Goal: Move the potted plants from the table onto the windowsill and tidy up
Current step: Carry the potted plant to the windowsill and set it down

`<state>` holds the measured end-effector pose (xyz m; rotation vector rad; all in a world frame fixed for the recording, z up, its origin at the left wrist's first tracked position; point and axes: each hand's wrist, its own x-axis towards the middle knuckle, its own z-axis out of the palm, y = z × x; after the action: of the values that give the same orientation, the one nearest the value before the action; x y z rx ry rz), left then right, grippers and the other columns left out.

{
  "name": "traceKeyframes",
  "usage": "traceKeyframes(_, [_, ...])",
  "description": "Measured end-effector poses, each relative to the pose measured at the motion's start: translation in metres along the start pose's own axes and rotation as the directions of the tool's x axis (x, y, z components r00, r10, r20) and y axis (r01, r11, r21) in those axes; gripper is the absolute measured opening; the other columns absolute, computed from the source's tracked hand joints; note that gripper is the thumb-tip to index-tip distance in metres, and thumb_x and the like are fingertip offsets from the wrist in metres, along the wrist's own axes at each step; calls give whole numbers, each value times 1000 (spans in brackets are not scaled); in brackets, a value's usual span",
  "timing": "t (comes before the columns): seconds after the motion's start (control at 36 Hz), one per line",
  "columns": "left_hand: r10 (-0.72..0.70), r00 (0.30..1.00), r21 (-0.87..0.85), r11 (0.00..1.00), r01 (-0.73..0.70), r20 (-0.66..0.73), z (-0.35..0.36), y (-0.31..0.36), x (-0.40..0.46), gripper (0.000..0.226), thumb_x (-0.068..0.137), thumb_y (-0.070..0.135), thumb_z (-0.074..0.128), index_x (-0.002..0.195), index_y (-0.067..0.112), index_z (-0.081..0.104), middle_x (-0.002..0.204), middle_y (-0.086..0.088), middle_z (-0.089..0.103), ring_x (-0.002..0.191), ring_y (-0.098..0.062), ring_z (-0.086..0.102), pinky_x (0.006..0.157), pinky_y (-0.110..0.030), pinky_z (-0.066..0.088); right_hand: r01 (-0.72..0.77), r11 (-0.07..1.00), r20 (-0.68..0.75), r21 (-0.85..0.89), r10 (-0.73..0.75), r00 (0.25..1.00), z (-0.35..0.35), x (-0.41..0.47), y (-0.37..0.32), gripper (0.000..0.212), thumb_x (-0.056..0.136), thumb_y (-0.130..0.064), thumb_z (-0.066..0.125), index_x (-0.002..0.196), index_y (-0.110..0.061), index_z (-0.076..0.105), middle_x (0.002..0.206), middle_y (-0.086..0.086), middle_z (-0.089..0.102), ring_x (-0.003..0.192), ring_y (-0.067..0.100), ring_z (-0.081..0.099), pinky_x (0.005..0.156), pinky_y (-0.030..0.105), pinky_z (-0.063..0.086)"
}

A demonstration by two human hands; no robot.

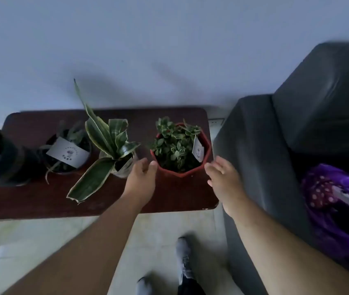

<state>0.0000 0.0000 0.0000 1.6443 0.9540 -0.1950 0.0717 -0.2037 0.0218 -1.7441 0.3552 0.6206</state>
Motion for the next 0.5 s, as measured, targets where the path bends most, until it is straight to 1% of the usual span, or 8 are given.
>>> traceKeyframes(0.06, [-11, 1000, 0, 1000, 11, -18, 5, 1, 11, 74, 85, 63, 52, 147, 23, 42, 139, -2, 57, 125, -19, 57, 109, -44, 45, 29, 1000, 40, -9, -29, 999, 5, 13, 2, 51, 97, -27, 60, 147, -28, 47, 141, -18, 51, 135, 10, 50, 115, 46, 41])
traceKeyframes(0.14, [-28, 1000, -56, 998, 28, 3, 11, -5, 28, 87, 69, 73, 52, 145, 31, 44, 135, 3, 61, 124, -17, 59, 109, -43, 45, 56, 998, 137, -32, -51, 989, 9, 30, 7, 47, 98, -30, 60, 143, -40, 51, 136, -22, 60, 127, 1, 54, 112, 42, 43])
traceKeyframes(0.19, [-37, 999, -65, 997, 39, 25, 13, -5, 31, 78, 71, 70, 53, 141, 37, 47, 134, 7, 62, 123, -15, 59, 110, -42, 45, 66, 997, 156, -29, -61, 986, 11, 36, 10, 47, 99, -26, 58, 143, -41, 50, 128, -24, 64, 123, 1, 57, 109, 39, 45])
traceKeyframes(0.22, [-30, 998, -88, 996, 34, 47, 14, -3, 29, 68, 77, 65, 55, 138, 37, 51, 131, 10, 63, 122, -13, 60, 109, -42, 45, 70, 997, 162, -26, -65, 985, 11, 36, 9, 48, 100, -25, 58, 144, -40, 50, 127, -23, 64, 123, 2, 58, 109, 38, 45])
traceKeyframes(0.28, [-3, 997, -163, 986, 15, 73, 16, 1, 25, 40, 95, 44, 55, 133, 32, 56, 122, 12, 66, 117, -9, 62, 106, -40, 49, 79, 997, 171, -19, -75, 982, 11, 37, 10, 49, 100, -21, 57, 145, -39, 49, 129, -20, 65, 123, 1, 58, 110, 36, 44])
traceKeyframes(0.31, [4, 997, -192, 981, 10, 75, 17, 2, 22, 34, 100, 34, 53, 133, 29, 56, 119, 13, 67, 114, -8, 63, 105, -39, 50, 84, 996, 178, -8, -81, 981, 11, 35, 9, 50, 100, -20, 57, 146, -38, 49, 130, -19, 66, 123, 0, 58, 110, 35, 44])
traceKeyframes(0.36, [13, 997, -221, 975, 5, 77, 17, 7, 14, 33, 102, 27, 51, 134, 29, 55, 117, 15, 68, 112, -5, 64, 105, -37, 50, 91, 996, 192, 2, -90, 977, 9, 30, 5, 51, 101, -17, 55, 147, -37, 48, 132, -19, 65, 124, -1, 57, 110, 32, 43])
traceKeyframes(0.5, [37, 998, -285, 958, -19, 58, 6, 30, -21, 32, 102, 27, 51, 134, 30, 54, 110, 17, 71, 108, -2, 67, 105, -35, 50, 148, 989, 217, 19, -148, 965, -3, 7, -27, 50, 102, -17, 55, 146, -39, 48, 128, -21, 67, 119, -5, 61, 103, 26, 45])
